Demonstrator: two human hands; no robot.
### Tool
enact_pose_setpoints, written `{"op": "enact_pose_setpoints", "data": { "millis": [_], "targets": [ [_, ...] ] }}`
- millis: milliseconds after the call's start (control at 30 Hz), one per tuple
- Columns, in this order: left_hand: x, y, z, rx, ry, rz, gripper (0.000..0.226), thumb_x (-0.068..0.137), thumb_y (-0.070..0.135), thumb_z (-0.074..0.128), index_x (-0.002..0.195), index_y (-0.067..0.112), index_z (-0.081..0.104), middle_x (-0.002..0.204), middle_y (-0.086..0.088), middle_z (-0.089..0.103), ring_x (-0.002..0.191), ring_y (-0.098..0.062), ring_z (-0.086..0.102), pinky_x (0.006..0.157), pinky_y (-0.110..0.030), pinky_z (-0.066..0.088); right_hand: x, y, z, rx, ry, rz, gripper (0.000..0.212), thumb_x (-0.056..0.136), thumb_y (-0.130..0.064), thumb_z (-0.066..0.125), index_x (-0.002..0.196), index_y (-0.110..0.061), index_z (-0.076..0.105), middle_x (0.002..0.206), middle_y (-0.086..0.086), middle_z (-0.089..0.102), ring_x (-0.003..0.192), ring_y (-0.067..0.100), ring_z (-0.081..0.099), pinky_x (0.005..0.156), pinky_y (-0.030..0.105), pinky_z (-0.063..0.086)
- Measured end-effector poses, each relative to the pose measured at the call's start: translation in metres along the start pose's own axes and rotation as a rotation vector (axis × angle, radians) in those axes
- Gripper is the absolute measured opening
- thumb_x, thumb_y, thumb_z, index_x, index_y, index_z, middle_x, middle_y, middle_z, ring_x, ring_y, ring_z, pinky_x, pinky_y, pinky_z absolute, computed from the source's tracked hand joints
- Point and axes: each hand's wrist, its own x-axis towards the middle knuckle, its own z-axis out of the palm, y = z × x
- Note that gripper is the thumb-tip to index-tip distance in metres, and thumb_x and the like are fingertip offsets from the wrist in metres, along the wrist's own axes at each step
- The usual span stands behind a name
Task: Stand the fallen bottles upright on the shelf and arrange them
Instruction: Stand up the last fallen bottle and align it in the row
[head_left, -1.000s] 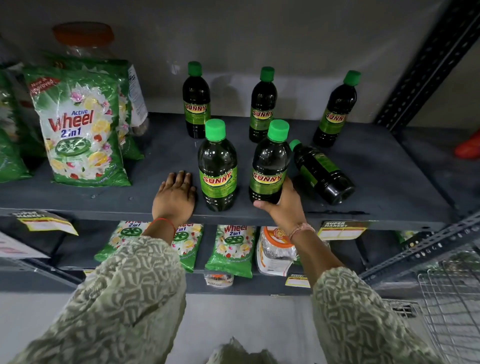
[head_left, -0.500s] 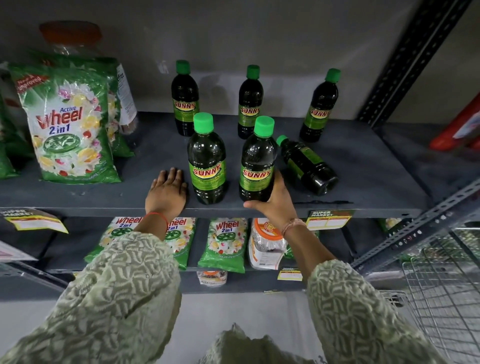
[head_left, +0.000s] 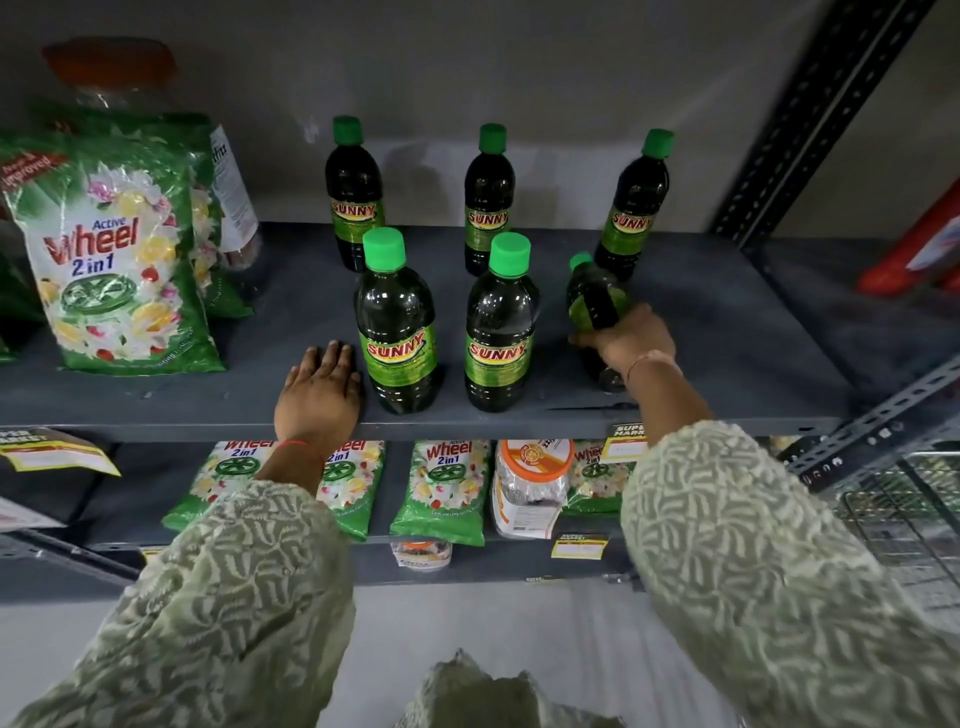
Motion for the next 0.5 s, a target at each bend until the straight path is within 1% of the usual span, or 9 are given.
{"op": "enact_pose_setpoints", "data": {
  "millis": [100,133,200,267,333,400,433,467,500],
  "targets": [
    [0.000,0.000,0.001,-0.008,0.013,-0.010,0.050,0.097,0.029,0.027,0.145,0.016,0.022,0.157,-0.003,0.019,0.145,-0.025,0.013,0.120,-0.039,0.012,-0.017,0.002,0.027,0.322,0.357,-0.104,0.079,0.063,-0.036,0.077,0.122,-0.001,0.039,0.117,0.020,0.057,0.108,0.039,0.055,0.093,0.048,0.044],
    [0.000,0.000,0.001,-0.006,0.016,-0.010,0.050,0.097,0.028,0.028,0.145,0.016,0.022,0.157,-0.003,0.020,0.145,-0.025,0.013,0.120,-0.039,0.013,-0.024,0.004,0.035,0.398,0.419,-0.159,0.083,0.063,-0.035,0.078,0.126,-0.001,0.037,0.120,0.021,0.055,0.109,0.039,0.051,0.095,0.048,0.041],
    [0.001,-0.001,0.002,0.001,0.013,-0.011,0.050,0.097,0.028,0.028,0.145,0.016,0.022,0.157,-0.003,0.020,0.145,-0.024,0.013,0.120,-0.039,0.013,-0.029,0.009,0.050,0.408,0.418,-0.215,0.090,0.063,-0.033,0.080,0.132,0.001,0.033,0.126,0.023,0.047,0.114,0.039,0.042,0.101,0.047,0.033],
    [0.001,-0.001,0.002,0.011,0.009,-0.011,0.050,0.097,0.028,0.028,0.145,0.016,0.021,0.157,-0.002,0.019,0.145,-0.024,0.013,0.120,-0.039,0.013,-0.026,0.014,0.057,0.345,0.360,-0.238,0.091,0.064,-0.030,0.080,0.132,0.004,0.031,0.126,0.026,0.041,0.116,0.041,0.037,0.103,0.045,0.029],
    [0.002,-0.001,0.002,0.012,0.004,-0.014,0.050,0.097,0.029,0.028,0.145,0.017,0.020,0.157,-0.001,0.018,0.146,-0.023,0.012,0.119,-0.039,0.012,-0.025,0.014,0.054,0.374,0.321,-0.260,0.084,0.063,-0.029,0.079,0.128,0.002,0.037,0.121,0.024,0.044,0.114,0.037,0.041,0.101,0.042,0.035],
    [0.002,-0.002,0.002,0.016,0.000,-0.012,0.050,0.097,0.029,0.028,0.145,0.017,0.020,0.157,-0.001,0.018,0.146,-0.023,0.012,0.119,-0.039,0.013,-0.025,0.017,0.048,0.507,0.283,-0.232,0.073,0.062,-0.023,0.076,0.124,-0.003,0.044,0.113,0.016,0.054,0.106,0.030,0.051,0.088,0.033,0.044],
    [0.002,-0.003,0.002,0.022,0.001,-0.011,0.050,0.097,0.029,0.028,0.145,0.017,0.020,0.157,-0.001,0.018,0.146,-0.023,0.013,0.119,-0.039,0.013,-0.027,0.017,0.046,0.577,0.253,-0.199,0.072,0.063,-0.017,0.075,0.126,-0.006,0.042,0.112,0.013,0.057,0.102,0.026,0.055,0.083,0.027,0.044],
    [0.002,-0.003,0.003,0.028,-0.001,-0.009,0.050,0.097,0.029,0.028,0.145,0.017,0.020,0.157,-0.001,0.018,0.145,-0.024,0.013,0.119,-0.039,0.013,-0.029,0.017,0.044,0.617,0.234,-0.181,0.077,0.064,-0.014,0.073,0.132,-0.010,0.037,0.116,0.011,0.058,0.101,0.023,0.056,0.083,0.024,0.044],
    [0.003,-0.004,0.003,0.034,-0.003,-0.006,0.050,0.097,0.029,0.027,0.145,0.017,0.020,0.157,-0.001,0.018,0.145,-0.024,0.013,0.119,-0.039,0.014,-0.030,0.016,0.044,0.631,0.235,-0.188,0.084,0.063,-0.016,0.073,0.136,-0.013,0.031,0.124,0.011,0.056,0.106,0.023,0.054,0.089,0.028,0.044]
  ]
}}
